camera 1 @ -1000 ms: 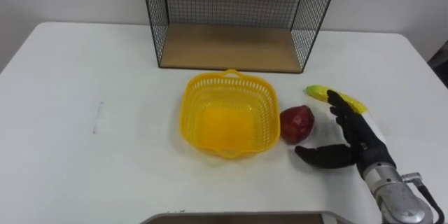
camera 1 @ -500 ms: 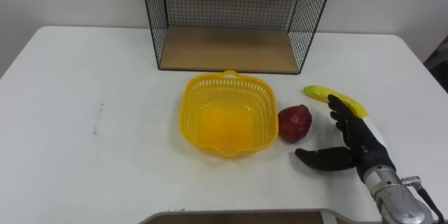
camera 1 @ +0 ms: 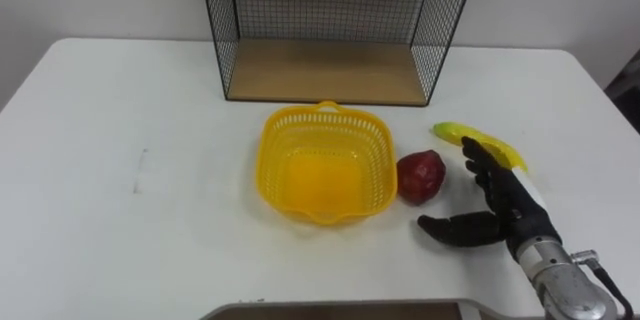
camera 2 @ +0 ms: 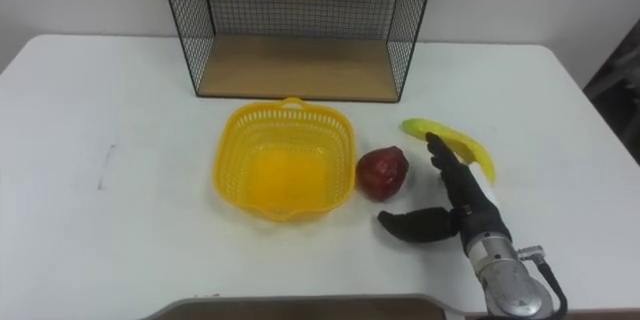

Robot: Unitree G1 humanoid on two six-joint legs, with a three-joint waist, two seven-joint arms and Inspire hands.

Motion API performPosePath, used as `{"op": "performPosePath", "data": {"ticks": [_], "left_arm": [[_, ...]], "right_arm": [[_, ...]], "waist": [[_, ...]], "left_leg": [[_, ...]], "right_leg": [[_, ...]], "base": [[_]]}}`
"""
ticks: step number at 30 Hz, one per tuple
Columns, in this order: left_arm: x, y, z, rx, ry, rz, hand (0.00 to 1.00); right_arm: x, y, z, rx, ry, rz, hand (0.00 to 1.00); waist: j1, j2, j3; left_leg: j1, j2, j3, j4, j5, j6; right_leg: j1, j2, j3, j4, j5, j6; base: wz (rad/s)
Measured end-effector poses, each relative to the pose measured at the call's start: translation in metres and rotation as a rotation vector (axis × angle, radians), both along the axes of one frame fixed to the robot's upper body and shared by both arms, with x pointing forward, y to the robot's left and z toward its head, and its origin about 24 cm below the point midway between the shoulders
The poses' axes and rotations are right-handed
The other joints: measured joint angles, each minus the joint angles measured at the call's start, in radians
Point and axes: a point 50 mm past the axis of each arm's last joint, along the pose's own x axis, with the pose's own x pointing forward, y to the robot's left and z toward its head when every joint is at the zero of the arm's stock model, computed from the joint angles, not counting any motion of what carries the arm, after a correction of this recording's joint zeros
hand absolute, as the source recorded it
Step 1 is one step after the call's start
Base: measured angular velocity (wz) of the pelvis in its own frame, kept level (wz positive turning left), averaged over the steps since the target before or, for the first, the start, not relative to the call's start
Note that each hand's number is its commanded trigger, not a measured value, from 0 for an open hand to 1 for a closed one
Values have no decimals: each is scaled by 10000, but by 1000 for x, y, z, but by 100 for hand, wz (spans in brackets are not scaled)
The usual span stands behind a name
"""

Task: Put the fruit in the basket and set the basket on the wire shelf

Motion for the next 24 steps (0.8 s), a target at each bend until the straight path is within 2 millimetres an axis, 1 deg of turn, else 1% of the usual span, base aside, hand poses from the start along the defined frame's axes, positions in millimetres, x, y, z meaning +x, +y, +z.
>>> {"op": "performPosePath", "data": {"ticks": [2, 4, 8, 13, 19, 24], "left_arm": [[0, 0, 0, -2, -5, -8, 0], [0, 0, 0, 1, -5, -21, 0], [1, -1, 0, -16, 32, -150, 0], [-1, -1, 0, -17, 67, -141, 0], [-1, -1, 0, 14, 89, -245, 0], [-2, -1, 0, 46, 138, -329, 0]], "right_arm": [[2, 1, 1, -174, -50, 60, 0], [2, 2, 3, -796, -31, 286, 0], [4, 3, 5, -1341, -80, 489, 0], [9, 7, 11, -1466, -418, 581, 0], [9, 16, 8, -1400, -347, 920, 0], [9, 18, 8, -1389, -328, 997, 0]], "waist": [[26, -20, 2], [118, -25, 14], [232, 10, 38], [247, 77, 53], [245, 96, 55], [244, 129, 57]], "left_leg": [[-3, 0, 1, 0, 0, 0], [-11, 0, 3, -4, 0, 0], [-83, 0, -5, 14, -1, 0], [-115, 0, -15, 21, -1, 0], [-116, 0, -18, 23, -1, 0], [-115, 1, -23, 28, -1, 0]], "right_leg": [[0, 0, -2, -2, 0, 0], [-8, 1, -5, -4, 0, 0], [-49, 1, -29, -3, 0, 0], [-66, 1, -38, 0, 0, 0], [-62, 1, -45, 2, 0, 0], [-58, 0, -51, 6, 0, -1]], "base": [[0], [0], [0], [0], [0], [0]]}}
